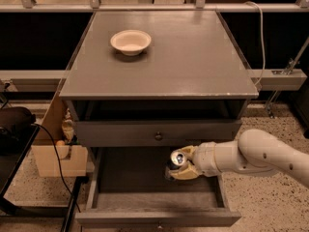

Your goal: Place redbull can into middle drawer

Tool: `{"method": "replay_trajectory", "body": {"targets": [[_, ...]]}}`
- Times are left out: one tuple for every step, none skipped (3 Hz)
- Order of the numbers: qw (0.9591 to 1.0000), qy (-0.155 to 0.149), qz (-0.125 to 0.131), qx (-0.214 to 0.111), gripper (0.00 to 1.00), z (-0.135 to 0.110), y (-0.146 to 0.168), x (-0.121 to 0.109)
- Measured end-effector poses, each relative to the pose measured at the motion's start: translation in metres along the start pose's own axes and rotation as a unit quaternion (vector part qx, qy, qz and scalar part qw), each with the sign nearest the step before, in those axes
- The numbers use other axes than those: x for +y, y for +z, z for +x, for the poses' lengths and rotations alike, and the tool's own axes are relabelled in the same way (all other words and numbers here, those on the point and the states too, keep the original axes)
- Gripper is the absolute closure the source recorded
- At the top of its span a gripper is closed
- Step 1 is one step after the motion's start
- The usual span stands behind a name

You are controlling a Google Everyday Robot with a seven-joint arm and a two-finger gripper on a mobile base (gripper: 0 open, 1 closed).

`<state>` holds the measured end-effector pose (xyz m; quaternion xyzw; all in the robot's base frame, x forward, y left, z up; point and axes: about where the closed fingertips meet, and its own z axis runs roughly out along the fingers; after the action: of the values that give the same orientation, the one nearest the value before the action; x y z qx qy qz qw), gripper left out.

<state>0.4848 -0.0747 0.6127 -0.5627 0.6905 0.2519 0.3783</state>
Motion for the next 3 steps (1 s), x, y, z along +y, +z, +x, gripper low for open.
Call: {"method": "replay_trajectory", "body": {"targets": [[1.0, 0.004, -0.003, 0.0, 1.0, 0.016, 0.004, 0.003], [0.9999, 0.008, -0.008, 0.008, 1.0, 0.037, 0.013, 0.008], [0.9997, 0.009, -0.013, 0.017, 1.0, 0.053, 0.021, 0.009]]}}
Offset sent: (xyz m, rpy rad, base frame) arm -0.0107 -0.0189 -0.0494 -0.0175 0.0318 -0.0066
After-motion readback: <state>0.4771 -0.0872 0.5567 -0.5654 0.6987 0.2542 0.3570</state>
